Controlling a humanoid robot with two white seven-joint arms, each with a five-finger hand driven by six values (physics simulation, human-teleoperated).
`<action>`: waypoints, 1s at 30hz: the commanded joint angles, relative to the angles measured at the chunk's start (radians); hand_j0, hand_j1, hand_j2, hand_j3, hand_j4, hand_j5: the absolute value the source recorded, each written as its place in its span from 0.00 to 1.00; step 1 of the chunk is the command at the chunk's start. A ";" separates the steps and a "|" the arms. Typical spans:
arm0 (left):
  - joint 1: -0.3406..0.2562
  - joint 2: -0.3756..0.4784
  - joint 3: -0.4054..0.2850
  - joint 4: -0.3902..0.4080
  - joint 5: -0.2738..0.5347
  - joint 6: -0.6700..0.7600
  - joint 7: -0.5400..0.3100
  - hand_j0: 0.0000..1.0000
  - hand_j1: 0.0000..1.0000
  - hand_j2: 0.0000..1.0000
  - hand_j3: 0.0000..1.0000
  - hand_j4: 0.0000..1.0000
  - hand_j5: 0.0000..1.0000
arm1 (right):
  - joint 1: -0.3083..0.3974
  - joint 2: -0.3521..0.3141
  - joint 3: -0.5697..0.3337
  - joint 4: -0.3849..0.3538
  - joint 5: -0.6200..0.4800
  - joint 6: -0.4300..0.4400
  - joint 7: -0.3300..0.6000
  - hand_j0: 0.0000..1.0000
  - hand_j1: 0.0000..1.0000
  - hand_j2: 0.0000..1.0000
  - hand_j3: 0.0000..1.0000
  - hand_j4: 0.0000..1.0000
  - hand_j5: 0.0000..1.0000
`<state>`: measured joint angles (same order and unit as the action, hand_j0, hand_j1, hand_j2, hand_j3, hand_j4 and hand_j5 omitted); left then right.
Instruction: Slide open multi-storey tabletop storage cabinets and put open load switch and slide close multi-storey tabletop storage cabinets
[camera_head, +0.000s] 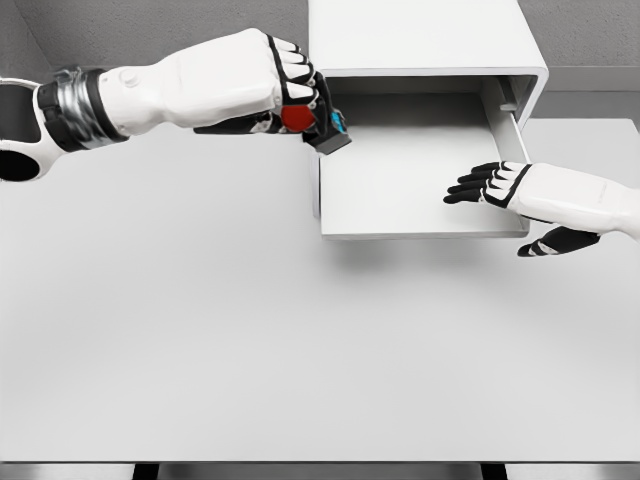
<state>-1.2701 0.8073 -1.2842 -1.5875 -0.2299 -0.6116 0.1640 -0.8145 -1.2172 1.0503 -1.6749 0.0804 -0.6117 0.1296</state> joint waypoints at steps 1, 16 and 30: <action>0.000 -0.030 0.000 0.020 0.003 0.001 0.002 0.36 0.36 0.36 0.36 0.36 0.36 | 0.000 -0.001 -0.001 0.000 -0.007 0.001 -0.001 1.00 1.00 1.00 1.00 1.00 1.00; -0.006 -0.137 -0.018 0.113 -0.011 0.001 -0.001 0.36 0.36 0.36 0.36 0.36 0.36 | 0.003 0.002 -0.001 0.000 -0.007 0.001 -0.001 1.00 1.00 1.00 1.00 1.00 1.00; -0.006 -0.232 -0.041 0.213 -0.040 0.001 -0.004 0.36 0.36 0.36 0.36 0.36 0.36 | 0.110 0.036 -0.141 0.001 -0.010 0.001 0.010 1.00 1.00 1.00 1.00 1.00 1.00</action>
<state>-1.2778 0.5849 -1.3265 -1.3847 -0.2764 -0.6101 0.1597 -0.7056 -1.1855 0.9107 -1.6740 0.0744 -0.6114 0.1405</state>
